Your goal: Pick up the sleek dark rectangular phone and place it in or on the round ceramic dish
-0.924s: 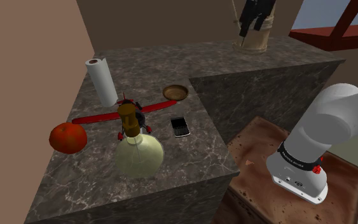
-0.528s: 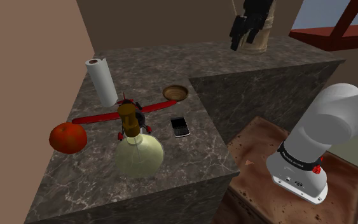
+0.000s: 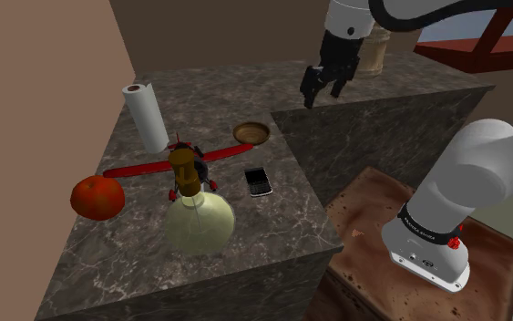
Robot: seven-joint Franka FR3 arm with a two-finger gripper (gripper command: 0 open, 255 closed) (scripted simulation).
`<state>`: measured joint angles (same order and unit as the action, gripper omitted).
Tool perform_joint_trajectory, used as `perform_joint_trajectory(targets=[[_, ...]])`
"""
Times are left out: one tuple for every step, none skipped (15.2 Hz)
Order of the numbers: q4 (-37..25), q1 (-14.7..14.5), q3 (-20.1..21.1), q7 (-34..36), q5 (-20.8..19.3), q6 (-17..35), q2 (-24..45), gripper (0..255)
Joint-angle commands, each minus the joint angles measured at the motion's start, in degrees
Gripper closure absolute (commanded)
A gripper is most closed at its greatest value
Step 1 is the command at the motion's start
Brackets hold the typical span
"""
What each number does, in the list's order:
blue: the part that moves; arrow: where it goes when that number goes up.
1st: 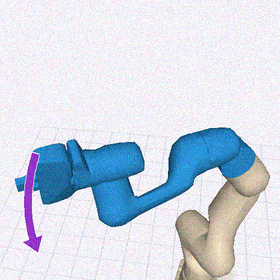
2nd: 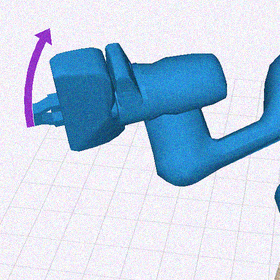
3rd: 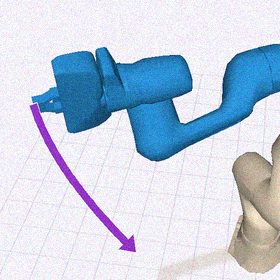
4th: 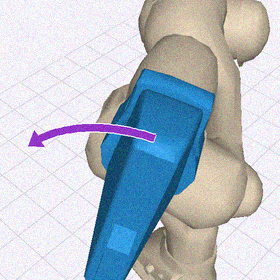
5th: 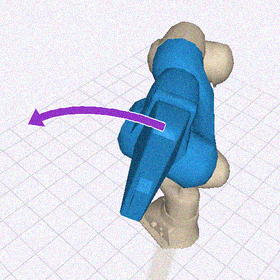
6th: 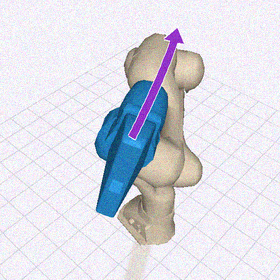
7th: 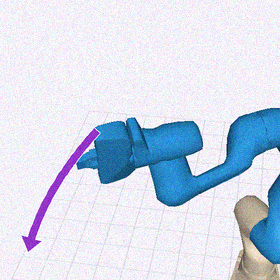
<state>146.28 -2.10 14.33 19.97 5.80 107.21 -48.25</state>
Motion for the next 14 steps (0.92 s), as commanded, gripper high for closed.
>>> perform_joint_trajectory(targets=[[1.77,-0.53,3.2,3.86,1.69,3.27,1.11,0],[2.38,-0.66,4.7,5.56,2.39,4.84,1.9,0],[2.89,-0.78,6.21,7.3,3.04,6.45,2.83,0],[3.3,-0.83,7.75,9.04,3.64,8.09,3.88,0],[3.61,-0.83,9.34,10.81,4.2,9.75,5.05,0],[3.82,-0.77,10.94,12.6,4.68,11.43,6.35,0],[3.93,-0.63,12.59,14.42,5.08,13.14,7.76,0],[3.94,-0.4,14.27,16.28,5.38,14.85,9.28,0],[3.85,-0.06,16.0,18.18,5.58,16.57,10.91,0],[3.65,0.38,17.78,20.13,5.64,18.29,12.64,0],[3.36,0.94,19.6,22.14,5.55,20.0,14.47,0],[2.96,1.63,21.49,24.24,5.28,21.7,16.4,0],[2.47,2.47,23.44,26.43,4.82,23.38,18.43,0],[1.88,3.51,25.5,28.73,4.14,25.02,20.53,0]])
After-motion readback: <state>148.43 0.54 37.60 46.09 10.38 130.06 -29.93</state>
